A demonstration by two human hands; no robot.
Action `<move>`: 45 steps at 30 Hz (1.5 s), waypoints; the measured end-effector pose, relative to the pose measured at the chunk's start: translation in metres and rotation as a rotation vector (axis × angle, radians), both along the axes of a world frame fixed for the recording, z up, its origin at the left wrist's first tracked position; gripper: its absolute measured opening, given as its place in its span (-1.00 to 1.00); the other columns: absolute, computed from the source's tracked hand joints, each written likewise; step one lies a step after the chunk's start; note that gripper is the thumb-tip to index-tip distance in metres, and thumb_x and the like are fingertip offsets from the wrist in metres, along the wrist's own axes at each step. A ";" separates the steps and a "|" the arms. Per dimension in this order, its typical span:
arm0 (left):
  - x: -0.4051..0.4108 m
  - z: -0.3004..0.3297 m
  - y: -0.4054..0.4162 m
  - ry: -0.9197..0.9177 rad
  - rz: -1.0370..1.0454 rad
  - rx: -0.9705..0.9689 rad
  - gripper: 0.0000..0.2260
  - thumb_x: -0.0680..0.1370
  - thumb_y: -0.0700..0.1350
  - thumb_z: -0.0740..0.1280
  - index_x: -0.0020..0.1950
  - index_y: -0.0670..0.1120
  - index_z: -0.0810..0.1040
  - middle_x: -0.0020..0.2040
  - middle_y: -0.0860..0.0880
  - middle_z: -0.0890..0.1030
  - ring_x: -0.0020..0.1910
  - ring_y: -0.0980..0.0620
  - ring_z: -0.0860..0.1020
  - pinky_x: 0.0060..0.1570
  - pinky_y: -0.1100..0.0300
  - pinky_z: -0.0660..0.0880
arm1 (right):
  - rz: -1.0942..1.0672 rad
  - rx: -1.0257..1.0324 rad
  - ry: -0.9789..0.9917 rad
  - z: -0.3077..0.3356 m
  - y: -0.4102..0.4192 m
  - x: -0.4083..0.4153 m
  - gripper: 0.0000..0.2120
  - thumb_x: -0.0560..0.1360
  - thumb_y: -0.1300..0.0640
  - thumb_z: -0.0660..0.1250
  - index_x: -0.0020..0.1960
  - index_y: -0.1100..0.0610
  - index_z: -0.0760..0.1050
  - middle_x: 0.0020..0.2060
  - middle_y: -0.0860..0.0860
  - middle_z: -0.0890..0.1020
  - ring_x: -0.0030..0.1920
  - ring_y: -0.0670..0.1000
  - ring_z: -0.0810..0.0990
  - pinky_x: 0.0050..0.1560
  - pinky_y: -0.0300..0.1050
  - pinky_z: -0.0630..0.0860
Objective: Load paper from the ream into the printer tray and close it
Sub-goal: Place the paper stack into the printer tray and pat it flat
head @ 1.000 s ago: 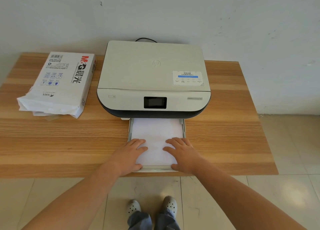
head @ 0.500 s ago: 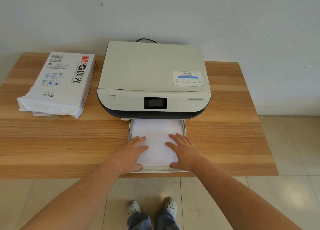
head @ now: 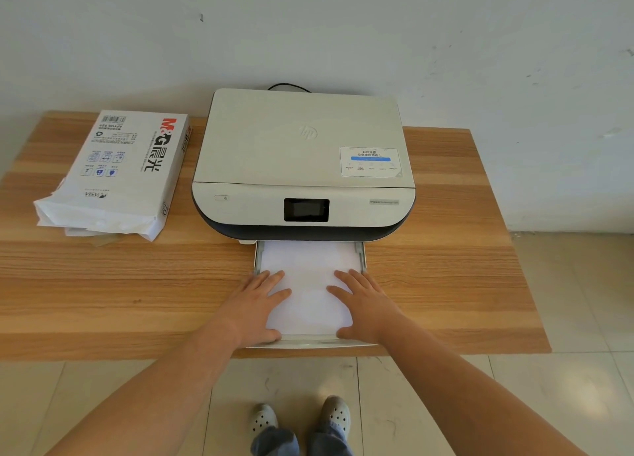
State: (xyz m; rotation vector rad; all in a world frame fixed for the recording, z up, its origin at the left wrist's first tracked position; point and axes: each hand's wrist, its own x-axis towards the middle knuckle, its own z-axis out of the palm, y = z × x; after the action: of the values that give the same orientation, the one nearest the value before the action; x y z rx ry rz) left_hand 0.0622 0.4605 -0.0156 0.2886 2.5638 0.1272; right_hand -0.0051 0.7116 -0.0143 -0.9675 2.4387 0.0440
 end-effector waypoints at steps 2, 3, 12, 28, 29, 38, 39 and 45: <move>0.000 0.000 0.000 -0.005 0.007 0.010 -0.27 0.47 0.23 0.27 0.54 0.16 -0.01 0.58 0.05 -0.22 0.54 -0.01 -0.21 0.49 0.00 -0.20 | -0.003 -0.005 0.001 0.000 0.000 0.000 -0.18 0.45 -0.21 0.33 0.57 -0.06 -0.01 0.58 0.01 -0.10 0.55 0.10 -0.19 0.44 0.01 -0.34; 0.000 0.000 0.000 -0.002 0.006 0.013 -0.27 0.47 0.23 0.28 0.54 0.16 -0.01 0.58 0.05 -0.22 0.54 -0.01 -0.21 0.49 0.00 -0.20 | 0.000 -0.007 0.004 -0.001 0.000 0.000 -0.18 0.45 -0.21 0.33 0.57 -0.07 -0.01 0.58 0.01 -0.10 0.55 0.10 -0.19 0.44 0.02 -0.34; 0.004 0.000 0.001 -0.010 0.003 0.042 -0.29 0.48 0.19 0.28 0.54 0.16 0.01 0.58 0.06 -0.20 0.54 0.01 -0.19 0.51 0.01 -0.14 | 0.014 0.000 0.009 0.000 0.000 0.005 -0.17 0.44 -0.23 0.33 0.56 -0.07 0.00 0.58 0.02 -0.08 0.55 0.11 -0.18 0.44 0.05 -0.35; 0.004 -0.004 -0.001 -0.021 0.017 0.022 -0.27 0.44 0.22 0.26 0.54 0.18 -0.01 0.57 0.05 -0.25 0.53 -0.02 -0.25 0.51 -0.06 -0.13 | -0.029 -0.011 0.004 -0.004 0.003 0.001 -0.23 0.46 -0.24 0.27 0.56 -0.08 0.03 0.57 0.02 -0.07 0.55 0.12 -0.17 0.50 0.15 -0.29; 0.005 -0.004 -0.001 -0.023 0.017 0.023 -0.27 0.45 0.22 0.26 0.54 0.18 0.00 0.57 0.06 -0.25 0.53 -0.02 -0.25 0.51 -0.06 -0.12 | -0.028 -0.011 0.003 -0.004 0.003 0.002 -0.23 0.46 -0.23 0.27 0.56 -0.08 0.03 0.57 0.02 -0.07 0.55 0.12 -0.17 0.50 0.16 -0.28; 0.003 0.000 -0.006 -0.049 0.019 0.054 -0.28 0.44 0.29 0.22 0.53 0.21 0.01 0.57 0.11 -0.25 0.53 0.02 -0.26 0.51 -0.06 -0.14 | -0.030 -0.012 0.009 -0.005 0.004 0.004 -0.23 0.46 -0.22 0.28 0.55 -0.08 0.02 0.57 0.02 -0.07 0.55 0.11 -0.18 0.49 0.15 -0.30; 0.002 0.000 -0.006 -0.043 0.019 0.057 -0.29 0.44 0.30 0.21 0.53 0.22 0.01 0.57 0.11 -0.25 0.53 0.02 -0.26 0.50 -0.07 -0.15 | -0.029 -0.009 0.005 -0.005 0.004 0.004 -0.23 0.46 -0.22 0.28 0.55 -0.08 0.02 0.57 0.02 -0.07 0.55 0.12 -0.17 0.50 0.16 -0.29; -0.003 0.004 -0.002 -0.038 -0.010 0.041 -0.34 0.49 0.20 0.23 0.53 0.19 0.03 0.57 0.09 -0.24 0.53 0.00 -0.24 0.51 -0.05 -0.15 | -0.059 -0.035 0.016 -0.004 0.002 0.003 -0.24 0.46 -0.23 0.28 0.55 -0.08 0.05 0.57 0.02 -0.08 0.55 0.12 -0.18 0.51 0.18 -0.26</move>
State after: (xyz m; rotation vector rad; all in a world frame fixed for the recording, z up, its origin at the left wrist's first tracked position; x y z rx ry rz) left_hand 0.0594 0.4587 -0.0114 0.3115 2.5239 0.1804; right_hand -0.0025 0.7136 -0.0182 -0.9133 2.4883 -0.0116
